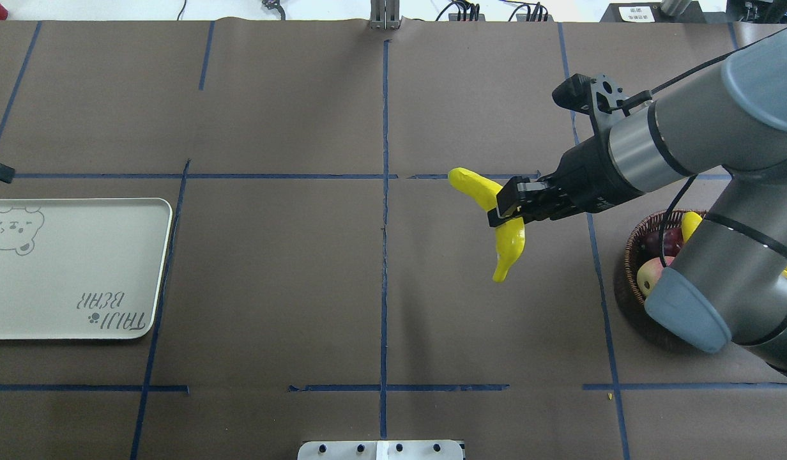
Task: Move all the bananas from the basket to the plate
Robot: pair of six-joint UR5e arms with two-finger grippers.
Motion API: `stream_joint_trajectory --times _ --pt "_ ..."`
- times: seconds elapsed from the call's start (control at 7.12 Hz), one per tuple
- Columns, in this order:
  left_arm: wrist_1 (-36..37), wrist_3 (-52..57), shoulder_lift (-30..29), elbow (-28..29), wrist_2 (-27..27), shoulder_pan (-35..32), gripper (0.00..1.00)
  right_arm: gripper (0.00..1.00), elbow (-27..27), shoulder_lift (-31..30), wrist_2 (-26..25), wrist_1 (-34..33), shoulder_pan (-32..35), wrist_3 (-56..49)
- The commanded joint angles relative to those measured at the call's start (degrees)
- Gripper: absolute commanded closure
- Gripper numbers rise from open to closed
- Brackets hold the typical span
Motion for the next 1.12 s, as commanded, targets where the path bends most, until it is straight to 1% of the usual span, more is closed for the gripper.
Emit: stream_joint_trajectory --times 0.0,0.14,0.42,0.56,0.7,0.84,0.98 --pt "-10.7 -40.3 -8.1 -1.3 0.3 10.7 0.00 0.95 0.1 4.5 -7.0 0.1 -5.2 6.3" --pt "-11.3 -52.6 -13.7 -1.7 3.5 12.4 0.00 0.94 0.0 6.6 -10.8 0.1 -8.2 7.8" --pt "-11.2 -68.7 -22.0 -1.2 8.1 19.2 0.00 0.94 -0.4 9.6 -18.9 0.0 -13.5 8.5" --pt "-11.2 -74.8 -25.9 -0.5 11.0 21.5 0.00 0.93 -1.0 10.9 -20.6 1.8 -14.6 8.5" --pt "-11.4 -79.2 -28.1 0.1 12.8 23.0 0.00 0.93 -4.3 11.0 -23.0 8.6 -16.1 8.5" --pt "-11.5 -80.0 -28.5 0.2 13.0 23.8 0.00 0.92 -7.4 11.1 -25.2 15.2 -17.3 8.7" --pt "-11.5 -80.0 -28.5 0.3 13.1 24.8 0.00 0.92 -8.3 11.1 -26.2 17.2 -17.9 9.7"
